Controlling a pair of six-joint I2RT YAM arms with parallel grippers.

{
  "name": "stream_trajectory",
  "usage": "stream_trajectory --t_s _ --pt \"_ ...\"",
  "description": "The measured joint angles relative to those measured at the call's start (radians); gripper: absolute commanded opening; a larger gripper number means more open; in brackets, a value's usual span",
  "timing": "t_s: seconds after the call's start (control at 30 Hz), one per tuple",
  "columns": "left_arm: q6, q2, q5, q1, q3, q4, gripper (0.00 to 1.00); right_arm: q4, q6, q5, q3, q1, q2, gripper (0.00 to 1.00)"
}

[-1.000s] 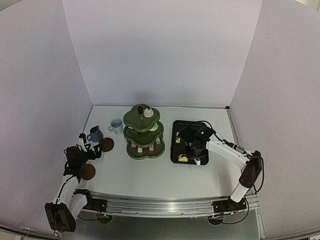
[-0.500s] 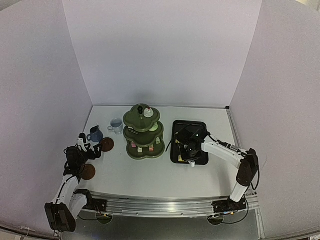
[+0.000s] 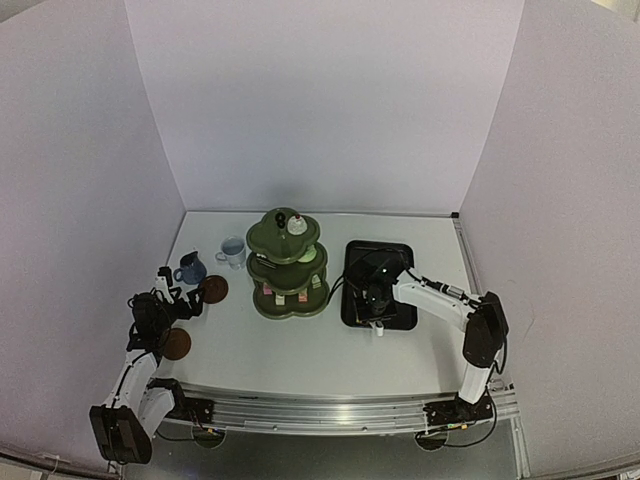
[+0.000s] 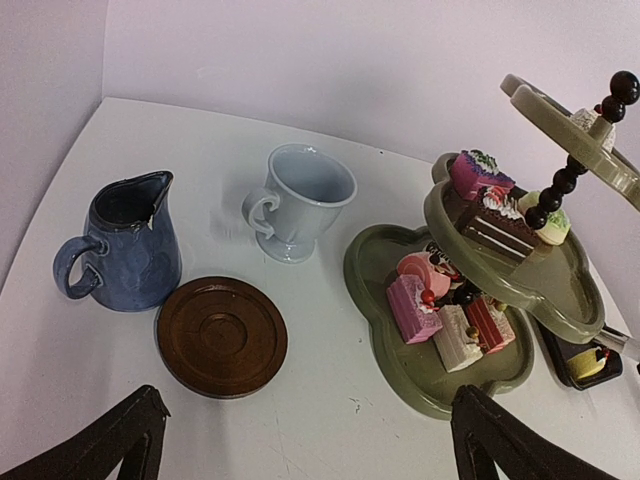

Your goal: Serve the afternoon tea

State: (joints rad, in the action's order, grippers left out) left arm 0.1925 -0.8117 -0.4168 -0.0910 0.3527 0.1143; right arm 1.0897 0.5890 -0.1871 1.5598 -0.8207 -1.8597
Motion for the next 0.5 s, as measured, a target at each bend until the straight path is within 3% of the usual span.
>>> stream_trajectory --t_s 0.5 --pt "0.000 0.000 0.000 0.000 0.000 0.000 1.00 -0.025 0.062 -0.025 0.026 0.000 -0.028 0.36"
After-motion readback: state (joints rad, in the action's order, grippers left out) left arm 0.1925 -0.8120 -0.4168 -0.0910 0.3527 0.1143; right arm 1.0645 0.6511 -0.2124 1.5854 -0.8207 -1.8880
